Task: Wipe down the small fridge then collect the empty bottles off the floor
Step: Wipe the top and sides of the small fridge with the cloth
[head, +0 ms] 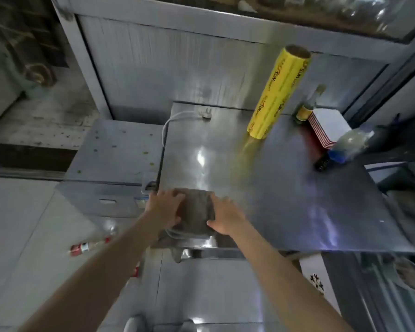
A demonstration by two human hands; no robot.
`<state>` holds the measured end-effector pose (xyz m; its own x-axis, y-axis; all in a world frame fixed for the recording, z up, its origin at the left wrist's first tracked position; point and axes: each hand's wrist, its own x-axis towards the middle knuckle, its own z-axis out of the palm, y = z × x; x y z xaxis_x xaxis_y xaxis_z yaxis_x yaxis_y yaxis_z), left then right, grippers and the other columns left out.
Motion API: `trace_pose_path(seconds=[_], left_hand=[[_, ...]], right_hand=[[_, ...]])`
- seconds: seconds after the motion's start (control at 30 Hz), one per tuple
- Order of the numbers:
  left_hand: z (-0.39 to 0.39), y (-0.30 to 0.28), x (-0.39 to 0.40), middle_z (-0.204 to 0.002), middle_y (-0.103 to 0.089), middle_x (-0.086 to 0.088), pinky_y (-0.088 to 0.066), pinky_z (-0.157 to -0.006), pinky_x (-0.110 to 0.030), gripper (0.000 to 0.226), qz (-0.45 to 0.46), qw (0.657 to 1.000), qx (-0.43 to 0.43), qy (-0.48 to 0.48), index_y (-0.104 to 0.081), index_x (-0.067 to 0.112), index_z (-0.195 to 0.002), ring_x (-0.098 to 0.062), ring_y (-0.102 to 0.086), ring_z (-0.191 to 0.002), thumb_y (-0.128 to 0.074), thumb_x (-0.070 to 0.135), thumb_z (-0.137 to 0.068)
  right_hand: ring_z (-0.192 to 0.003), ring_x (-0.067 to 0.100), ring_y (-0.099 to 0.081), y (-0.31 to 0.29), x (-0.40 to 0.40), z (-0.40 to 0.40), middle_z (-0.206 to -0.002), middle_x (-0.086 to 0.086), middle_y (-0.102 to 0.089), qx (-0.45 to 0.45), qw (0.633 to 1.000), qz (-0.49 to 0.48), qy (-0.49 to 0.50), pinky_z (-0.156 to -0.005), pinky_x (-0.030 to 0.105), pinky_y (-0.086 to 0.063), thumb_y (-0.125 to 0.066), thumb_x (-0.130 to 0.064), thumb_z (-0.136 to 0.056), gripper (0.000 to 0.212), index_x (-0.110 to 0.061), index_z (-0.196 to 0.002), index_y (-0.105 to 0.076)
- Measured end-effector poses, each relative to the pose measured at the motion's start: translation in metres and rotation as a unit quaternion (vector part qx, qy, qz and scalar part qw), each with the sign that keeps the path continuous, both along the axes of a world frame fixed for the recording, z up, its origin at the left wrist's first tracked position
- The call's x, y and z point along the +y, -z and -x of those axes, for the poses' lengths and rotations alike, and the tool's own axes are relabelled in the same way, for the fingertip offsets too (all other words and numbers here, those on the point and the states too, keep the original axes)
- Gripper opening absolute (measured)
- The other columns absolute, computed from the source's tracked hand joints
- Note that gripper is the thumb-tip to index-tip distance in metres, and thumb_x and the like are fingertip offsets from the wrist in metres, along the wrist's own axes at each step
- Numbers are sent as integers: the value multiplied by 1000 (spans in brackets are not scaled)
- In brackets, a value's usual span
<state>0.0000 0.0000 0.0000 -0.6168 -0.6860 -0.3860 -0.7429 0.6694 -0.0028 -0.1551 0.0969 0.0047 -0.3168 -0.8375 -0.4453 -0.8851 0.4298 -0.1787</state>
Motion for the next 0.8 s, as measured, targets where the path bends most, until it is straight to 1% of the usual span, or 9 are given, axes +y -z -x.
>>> trace_pose_path(seconds=[0.1,0.2,0.27,0.43,0.6,0.7,0.8], left_hand=[[-3,6,-1,-141,-41,-7,-37,-99,-43,64,-17,1000,-25,-7,-22,33,-144,-31,-41,-127,-51,42,-88],[-4,10,-1,-143,-37,-9,-36,-101,-44,61,-30,999,-14,-26,-21,31,-145,-31,-37,-129,-49,38,-92],[-3,14,-2,-142,-36,-8,-36,-101,-44,59,-44,998,9,-33,-25,30,-144,-30,-38,-129,-52,35,-91],[-6,19,-3,-137,-45,-3,-36,-103,-41,56,-66,991,89,-72,-40,30,-137,-25,-43,-125,-59,26,-85],[-1,24,1,-132,-53,-3,-41,-101,-34,54,-114,972,176,-106,-52,25,-131,-24,-51,-117,-58,9,-80],[0,23,3,-127,-56,-3,-41,-98,-31,52,-111,968,195,-109,-55,24,-129,-23,-53,-114,-57,4,-80],[-3,23,3,-125,-58,-3,-41,-95,-29,51,-98,965,213,-120,-58,24,-126,-23,-55,-112,-56,3,-80]], right_hand=[[-123,36,-41,10,-6,-4,-134,16,-40,2,1000,-3,-9,-99,46,-41,-63,-39,-83,77,-20,-144,-20],[-118,35,-44,21,-11,-5,-131,16,-41,3,1000,-6,-23,-97,44,-43,-64,-37,-83,69,-19,-139,-27],[-115,34,-46,25,-15,-4,-128,15,-42,8,1000,11,-20,-95,43,-45,-67,-34,-81,67,-19,-135,-31],[-108,32,-51,29,-18,-6,-120,12,-49,-60,997,37,27,-90,41,-48,-71,-20,-76,59,-20,-125,-39],[-100,28,-55,30,-19,-5,-110,7,-55,-86,993,79,30,-80,33,-47,-67,-10,-73,36,-19,-104,-50],[-98,25,-56,29,-20,-8,-108,4,-56,-98,989,97,44,-79,31,-47,-65,-7,-74,29,-22,-96,-53],[-97,22,-57,29,-22,-9,-106,1,-58,-119,983,125,64,-79,25,-44,-66,-5,-72,30,-27,-87,-52]])
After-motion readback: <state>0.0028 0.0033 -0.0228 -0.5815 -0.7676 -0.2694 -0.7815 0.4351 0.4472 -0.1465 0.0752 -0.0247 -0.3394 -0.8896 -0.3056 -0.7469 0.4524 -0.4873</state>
